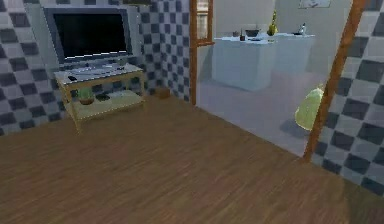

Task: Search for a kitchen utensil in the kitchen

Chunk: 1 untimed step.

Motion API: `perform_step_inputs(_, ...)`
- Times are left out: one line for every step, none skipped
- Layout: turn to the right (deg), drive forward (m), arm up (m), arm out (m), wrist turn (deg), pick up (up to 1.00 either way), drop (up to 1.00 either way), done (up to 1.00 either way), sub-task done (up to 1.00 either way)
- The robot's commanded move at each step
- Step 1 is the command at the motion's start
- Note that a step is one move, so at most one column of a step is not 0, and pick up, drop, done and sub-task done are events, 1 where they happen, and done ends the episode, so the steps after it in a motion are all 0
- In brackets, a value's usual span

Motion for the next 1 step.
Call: perform_step_inputs(9.0,0.0,0.0,0.0,0.0,0.0,0.0,0.0,0.0)
